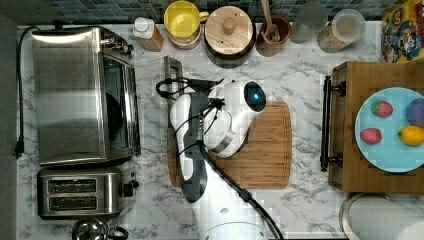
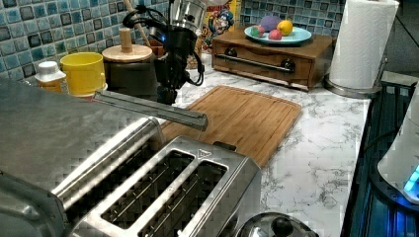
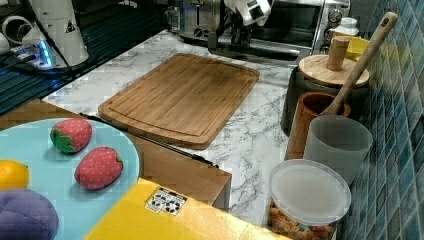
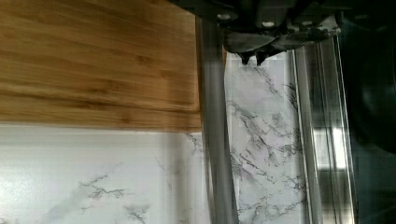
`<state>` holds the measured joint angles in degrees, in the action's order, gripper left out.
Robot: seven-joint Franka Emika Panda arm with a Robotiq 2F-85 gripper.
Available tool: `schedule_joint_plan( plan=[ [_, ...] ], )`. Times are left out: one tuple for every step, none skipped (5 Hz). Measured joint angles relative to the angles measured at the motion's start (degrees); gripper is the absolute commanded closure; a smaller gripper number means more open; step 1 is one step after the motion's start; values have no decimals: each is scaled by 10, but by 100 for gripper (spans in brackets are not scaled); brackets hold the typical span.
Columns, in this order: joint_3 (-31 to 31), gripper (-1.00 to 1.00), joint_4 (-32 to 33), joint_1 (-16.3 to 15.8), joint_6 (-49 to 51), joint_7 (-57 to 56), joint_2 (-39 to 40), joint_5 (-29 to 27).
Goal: Close the oven.
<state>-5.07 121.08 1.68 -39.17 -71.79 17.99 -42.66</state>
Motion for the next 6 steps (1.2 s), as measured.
schedule_joint_plan(
  plan=[
    [8,100,-24,-30,21,73,-12,62],
    [-20,100,-54,-34,36,115,-19,141],
    [-34,100,-89,-61,55,150,-23,201],
    [-67,100,-126,-93,51,229,-20,267],
    [-88,100,-158,-155,38,359,-16,358],
    [-88,100,-196,-224,77,507,-1,529]
  ],
)
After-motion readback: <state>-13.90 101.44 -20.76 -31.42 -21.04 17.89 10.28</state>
